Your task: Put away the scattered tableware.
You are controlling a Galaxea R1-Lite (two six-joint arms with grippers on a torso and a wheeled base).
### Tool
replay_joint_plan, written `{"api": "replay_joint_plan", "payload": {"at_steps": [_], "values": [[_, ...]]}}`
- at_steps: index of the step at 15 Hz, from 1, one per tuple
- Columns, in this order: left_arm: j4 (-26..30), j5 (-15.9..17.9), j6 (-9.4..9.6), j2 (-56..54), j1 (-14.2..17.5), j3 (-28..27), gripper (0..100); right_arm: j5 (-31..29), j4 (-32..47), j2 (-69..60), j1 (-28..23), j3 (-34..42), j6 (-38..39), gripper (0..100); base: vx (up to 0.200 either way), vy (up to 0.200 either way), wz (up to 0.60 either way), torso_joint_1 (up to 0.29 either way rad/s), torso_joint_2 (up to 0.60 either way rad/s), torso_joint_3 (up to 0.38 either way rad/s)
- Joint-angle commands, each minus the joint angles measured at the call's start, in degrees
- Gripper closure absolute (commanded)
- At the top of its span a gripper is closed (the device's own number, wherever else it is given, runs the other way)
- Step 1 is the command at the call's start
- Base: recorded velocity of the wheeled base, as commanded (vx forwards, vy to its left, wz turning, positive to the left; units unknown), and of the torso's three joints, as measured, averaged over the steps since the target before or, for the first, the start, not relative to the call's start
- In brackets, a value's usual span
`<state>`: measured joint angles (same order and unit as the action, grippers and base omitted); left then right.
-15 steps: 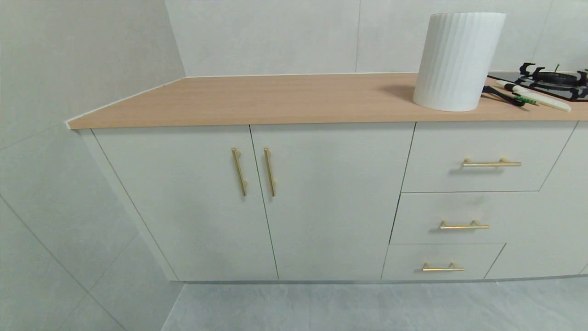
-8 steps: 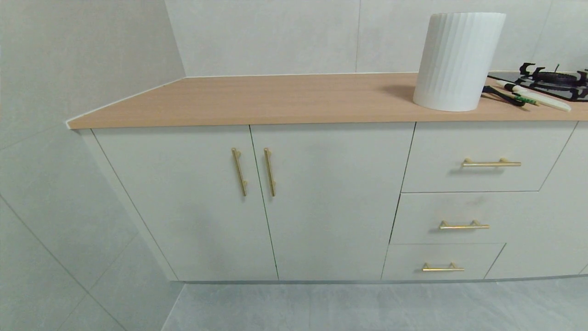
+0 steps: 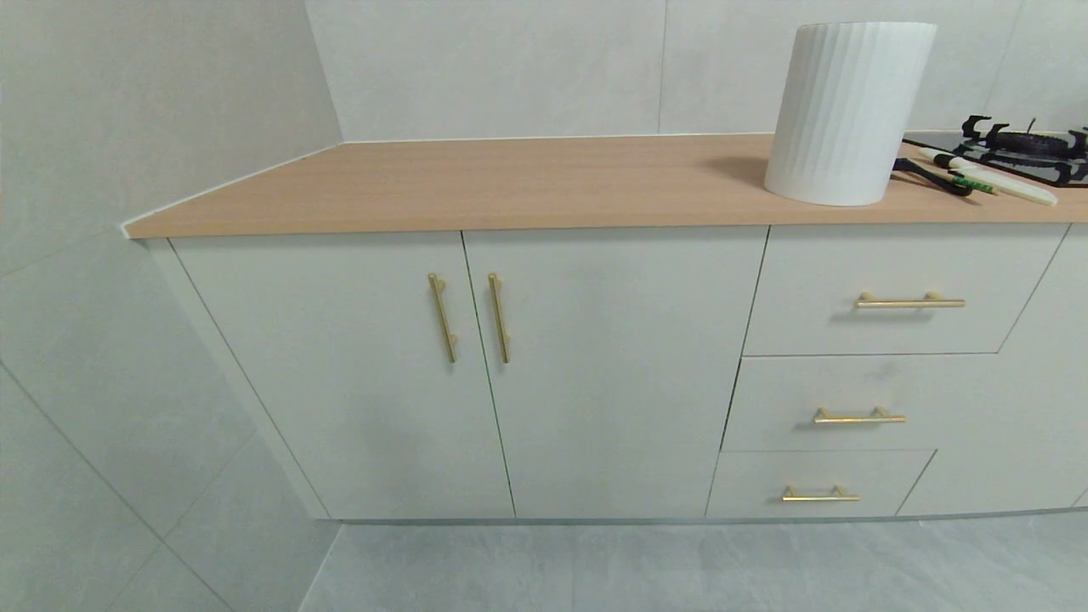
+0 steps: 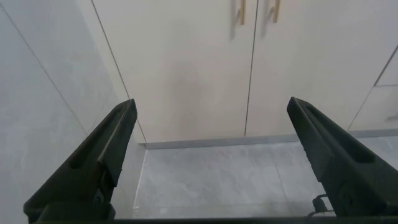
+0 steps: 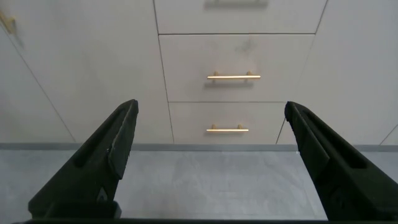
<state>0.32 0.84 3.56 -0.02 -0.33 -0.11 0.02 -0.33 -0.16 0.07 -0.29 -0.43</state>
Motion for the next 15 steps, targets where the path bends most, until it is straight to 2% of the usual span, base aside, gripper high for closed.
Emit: {"api": "replay_joint_plan", "payload": {"at_steps": [1, 3, 4, 5, 13, 15], "values": [[0.03, 0.04, 0.04, 0.02, 0.07, 0.11, 0, 0.15, 0.07, 0.16, 0.01, 0.29, -0.19, 0, 0.0, 0.0, 0.0, 0.0, 0.0, 0.0], [-0.05, 0.04, -0.66, 0.02, 0.07, 0.11, 0, 0.06, 0.07, 0.16, 0.01, 0.29, -0.01, 0, 0.0, 0.0, 0.0, 0.0, 0.0, 0.0], [-0.05, 0.04, -1.54, 0.02, 0.07, 0.11, 0, 0.06, 0.07, 0.16, 0.01, 0.29, -0.1, 0, 0.0, 0.0, 0.0, 0.0, 0.0, 0.0], [-0.14, -0.05, -3.38, 0.02, 0.07, 0.02, 0, 0.06, 0.07, 0.16, 0.01, 0.29, -0.01, 0, 0.0, 0.0, 0.0, 0.0, 0.0, 0.0], [-0.14, -0.4, -3.38, 0.02, 0.07, 0.02, 0, -0.11, 0.07, 0.16, 0.01, 0.29, 0.16, 0, 0.0, 0.0, 0.0, 0.0, 0.0, 0.0], [-0.14, -0.4, -3.38, 0.02, 0.07, 0.02, 0, -0.11, 0.07, 0.16, 0.01, 0.29, 0.16, 0, 0.0, -0.2, 0.0, 0.002, 0.0, 0.002]]}}
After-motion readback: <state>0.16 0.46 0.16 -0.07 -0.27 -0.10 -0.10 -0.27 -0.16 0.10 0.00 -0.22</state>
